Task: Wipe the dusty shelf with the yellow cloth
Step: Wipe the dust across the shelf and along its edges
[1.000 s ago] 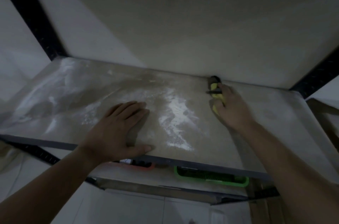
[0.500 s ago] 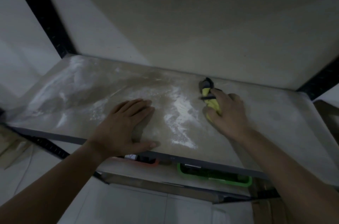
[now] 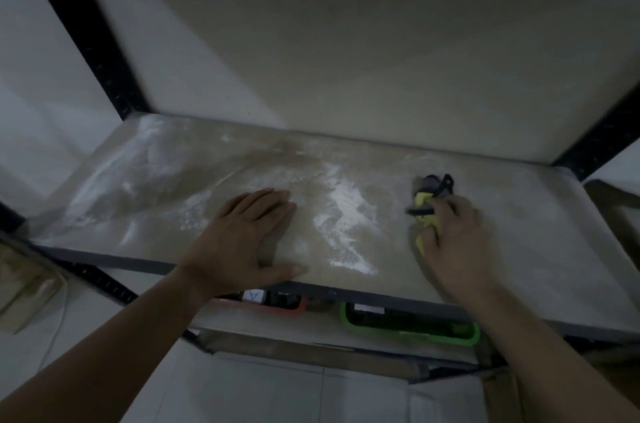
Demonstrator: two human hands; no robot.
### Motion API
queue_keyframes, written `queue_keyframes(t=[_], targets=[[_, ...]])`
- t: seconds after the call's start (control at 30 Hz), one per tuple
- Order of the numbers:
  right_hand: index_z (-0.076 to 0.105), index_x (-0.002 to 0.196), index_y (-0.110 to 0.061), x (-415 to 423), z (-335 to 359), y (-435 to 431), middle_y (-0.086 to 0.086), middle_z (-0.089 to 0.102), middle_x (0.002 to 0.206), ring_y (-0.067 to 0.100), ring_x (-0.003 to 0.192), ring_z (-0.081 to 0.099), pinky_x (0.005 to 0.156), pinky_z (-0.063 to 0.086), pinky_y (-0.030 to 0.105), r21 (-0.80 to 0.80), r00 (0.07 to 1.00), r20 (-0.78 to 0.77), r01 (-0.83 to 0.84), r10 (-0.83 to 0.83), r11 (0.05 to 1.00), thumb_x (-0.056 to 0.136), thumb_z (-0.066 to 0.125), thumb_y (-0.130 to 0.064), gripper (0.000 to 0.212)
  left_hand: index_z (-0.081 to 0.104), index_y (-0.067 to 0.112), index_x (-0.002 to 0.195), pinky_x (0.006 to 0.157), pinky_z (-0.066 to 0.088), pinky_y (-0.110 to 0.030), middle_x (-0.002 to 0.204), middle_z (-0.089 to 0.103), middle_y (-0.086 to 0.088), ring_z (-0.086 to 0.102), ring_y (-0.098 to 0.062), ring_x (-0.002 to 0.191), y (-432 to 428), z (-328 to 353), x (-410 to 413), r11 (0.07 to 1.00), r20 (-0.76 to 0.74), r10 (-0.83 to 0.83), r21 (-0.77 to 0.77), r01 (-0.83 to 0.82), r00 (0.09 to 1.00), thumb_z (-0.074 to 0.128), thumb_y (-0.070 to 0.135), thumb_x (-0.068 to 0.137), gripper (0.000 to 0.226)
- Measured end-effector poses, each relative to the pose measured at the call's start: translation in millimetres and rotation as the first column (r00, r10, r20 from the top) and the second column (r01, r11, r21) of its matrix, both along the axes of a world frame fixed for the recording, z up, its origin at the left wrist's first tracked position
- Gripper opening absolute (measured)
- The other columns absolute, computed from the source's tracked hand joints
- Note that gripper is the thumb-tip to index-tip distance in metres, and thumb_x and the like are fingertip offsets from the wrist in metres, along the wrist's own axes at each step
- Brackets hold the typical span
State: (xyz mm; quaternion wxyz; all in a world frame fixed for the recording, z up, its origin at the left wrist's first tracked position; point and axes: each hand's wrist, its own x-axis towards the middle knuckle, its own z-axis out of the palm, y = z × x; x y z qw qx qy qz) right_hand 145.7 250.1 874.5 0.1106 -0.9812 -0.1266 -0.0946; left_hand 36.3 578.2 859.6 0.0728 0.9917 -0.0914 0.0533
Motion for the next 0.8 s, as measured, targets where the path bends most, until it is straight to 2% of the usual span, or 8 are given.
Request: queue_keyframes(t=[0.2,0.27,0.33,0.43,0.53,0.67,0.73,0.8], targets=[[0.049,0.136,-0.018,-51.0,0.8,85.1,0.004,0.038,0.139,0.024,0.122,0.039,0.102,0.037,0.032,0.223,0.953,-0.090,-0.265,0.291,0.938,0.094,0.042,-0.023,0.043,0.042,0.017,0.158,0.127,0.015,-0.037,0.168,0.032,-0.001,0.025,-0.019,0.156,0.8,5.4,-2.9,0.997,0.020,-0.039,-0.070,0.040,0.999,0.037,0.090,0.085,0.104],[0.051,0.136,-0.016,-43.9,15.1,83.1,0.008,0.042,0.139,0.023,0.123,0.043,0.098,0.034,0.023,0.366,0.971,-0.107,-0.162,0.215,0.917,0.094,0.046,-0.016,0.042,0.039,0.018,0.160,0.128,0.012,-0.035,0.170,0.028,-0.001,0.020,-0.019,0.158,2.8,6.1,-4.5,0.991,0.012,-0.044,-0.124,0.045,0.999,0.037,0.091,0.083,0.107],[0.053,0.134,-0.010,-32.9,27.8,58.5,0.014,0.051,0.132,0.025,0.110,0.052,0.088,0.037,0.024,0.384,0.998,0.012,-0.059,0.059,0.921,0.089,0.048,-0.018,0.046,0.034,0.020,0.162,0.128,0.009,-0.033,0.171,0.024,0.001,0.017,-0.019,0.159,11.7,5.9,-12.1,0.987,0.025,-0.051,-0.152,0.054,0.998,0.035,0.093,0.082,0.108],[0.049,0.137,-0.003,-21.3,28.0,14.7,0.024,0.051,0.131,0.041,0.111,0.051,0.095,0.042,0.046,0.177,0.981,-0.013,0.195,-0.196,0.965,0.090,0.052,-0.018,0.049,0.040,0.021,0.158,0.126,0.020,-0.037,0.167,0.033,0.001,0.029,-0.021,0.155,44.7,2.1,-31.1,0.988,0.086,-0.069,-0.132,0.080,0.994,0.040,0.089,0.085,0.100],[0.047,0.137,-0.006,-35.6,13.3,32.0,0.021,0.049,0.133,0.041,0.115,0.047,0.096,0.042,0.049,0.052,0.956,-0.064,0.290,-0.286,0.956,0.091,0.053,-0.017,0.047,0.050,0.015,0.151,0.117,0.039,-0.046,0.156,0.048,-0.004,0.045,-0.027,0.144,78.9,-0.5,-44.2,0.992,0.126,-0.046,-0.112,0.060,0.991,0.042,0.082,0.090,0.091],[0.055,0.128,-0.017,-50.6,6.9,93.6,0.009,0.056,0.127,0.028,0.109,0.053,0.091,0.046,0.038,0.103,0.994,-0.007,-0.111,0.112,0.988,0.090,0.049,-0.022,0.038,0.058,0.006,0.141,0.111,0.042,-0.045,0.143,0.058,-0.010,0.055,-0.032,0.131,87.8,1.6,-33.1,0.994,0.186,0.009,-0.112,0.012,0.983,0.045,0.064,0.096,0.074],[0.052,0.134,-0.017,-43.5,13.9,98.3,0.005,0.051,0.135,0.019,0.115,0.050,0.095,0.040,0.022,0.257,0.980,-0.082,-0.154,0.180,0.954,0.089,0.059,-0.018,0.046,0.058,0.006,0.139,0.110,0.042,-0.045,0.141,0.058,-0.011,0.055,-0.033,0.130,84.7,1.0,-28.7,0.991,0.196,0.039,-0.135,-0.013,0.980,0.044,0.062,0.097,0.072],[0.052,0.134,-0.014,-29.4,22.6,82.0,0.003,0.053,0.131,0.008,0.107,0.050,0.084,0.031,0.000,0.406,0.991,-0.048,-0.097,0.127,0.909,0.079,0.072,-0.011,0.059,0.057,0.007,0.140,0.110,0.042,-0.046,0.142,0.057,-0.009,0.053,-0.031,0.130,82.2,-1.7,-28.4,0.985,0.196,0.067,-0.168,-0.034,0.978,0.043,0.063,0.097,0.071]])
